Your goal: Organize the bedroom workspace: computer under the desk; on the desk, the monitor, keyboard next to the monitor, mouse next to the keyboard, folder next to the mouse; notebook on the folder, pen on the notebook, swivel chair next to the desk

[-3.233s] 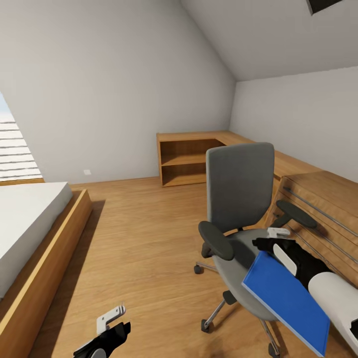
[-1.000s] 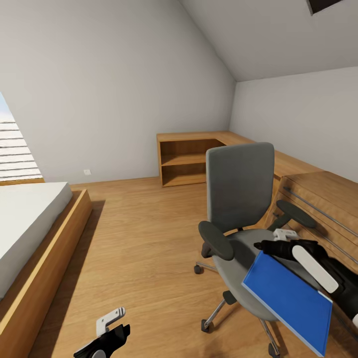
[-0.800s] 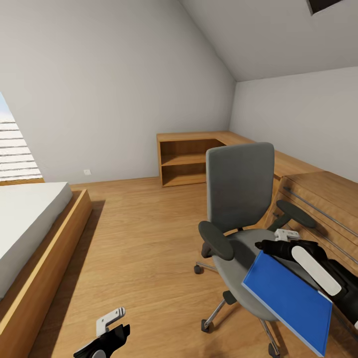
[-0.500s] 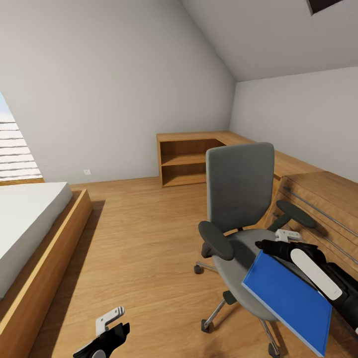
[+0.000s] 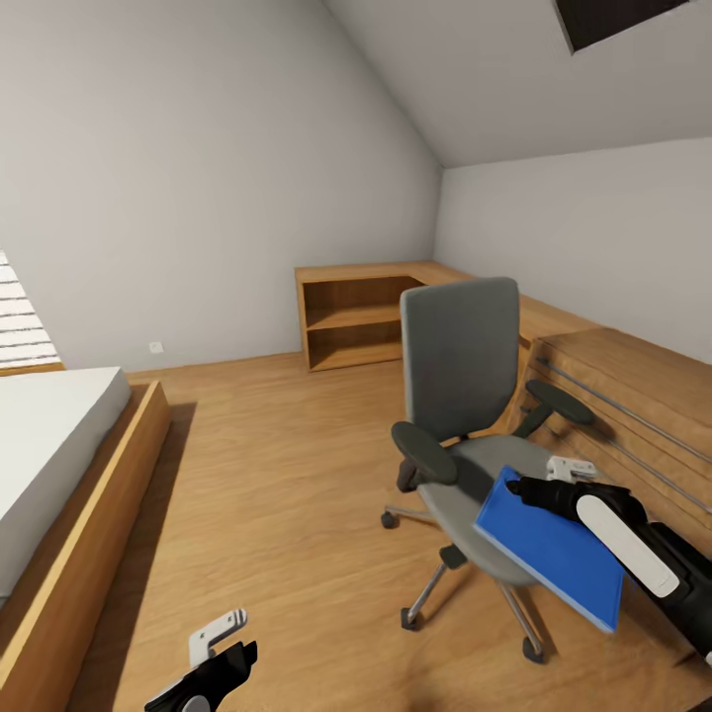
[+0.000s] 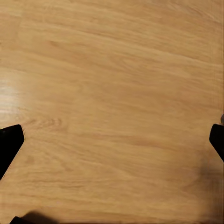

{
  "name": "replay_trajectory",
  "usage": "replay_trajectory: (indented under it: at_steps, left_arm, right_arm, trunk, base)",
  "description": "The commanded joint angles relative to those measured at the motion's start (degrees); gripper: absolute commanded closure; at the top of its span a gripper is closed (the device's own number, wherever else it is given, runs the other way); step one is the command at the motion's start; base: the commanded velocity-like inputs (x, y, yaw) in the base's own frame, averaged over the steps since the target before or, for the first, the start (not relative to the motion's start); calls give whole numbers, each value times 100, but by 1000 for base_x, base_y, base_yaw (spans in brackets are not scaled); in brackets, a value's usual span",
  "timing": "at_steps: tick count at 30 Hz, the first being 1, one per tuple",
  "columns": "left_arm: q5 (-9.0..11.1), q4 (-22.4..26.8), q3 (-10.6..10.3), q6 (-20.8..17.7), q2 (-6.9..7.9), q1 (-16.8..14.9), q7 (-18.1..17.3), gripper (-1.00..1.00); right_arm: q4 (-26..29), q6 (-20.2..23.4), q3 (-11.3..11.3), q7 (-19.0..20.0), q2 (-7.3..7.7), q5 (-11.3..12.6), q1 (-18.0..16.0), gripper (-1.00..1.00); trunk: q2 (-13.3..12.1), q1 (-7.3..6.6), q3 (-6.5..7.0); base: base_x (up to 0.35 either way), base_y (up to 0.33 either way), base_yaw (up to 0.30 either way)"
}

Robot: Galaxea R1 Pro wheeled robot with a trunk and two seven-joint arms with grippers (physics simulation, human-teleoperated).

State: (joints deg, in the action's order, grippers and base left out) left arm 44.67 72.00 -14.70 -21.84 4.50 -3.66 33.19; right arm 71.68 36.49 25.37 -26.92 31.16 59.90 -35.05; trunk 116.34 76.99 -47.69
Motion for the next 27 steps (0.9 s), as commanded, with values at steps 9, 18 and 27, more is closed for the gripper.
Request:
replay_trajectory:
  at_steps: [9, 18, 27]
  left_arm:
    - [42, 11, -15, -5, 3, -3, 47, -100]
    - [42, 10, -13, -5, 7, -3, 47, -100]
    - [42, 10, -15, -5, 2, -3, 47, -100]
  right_arm:
    - [-3, -3, 21, -59, 1, 57, -10, -100]
    - [-4, -9, 29, -59, -4, 57, -10, -100]
    - [-18, -10, 37, -58, -12, 48, -10, -100]
  trunk:
    - [3, -3, 34]
    - [3, -3, 74]
    - [3, -3, 113]
  base:
    - [-206, 199, -261]
    - [-107, 215, -264]
    - [-77, 221, -264]
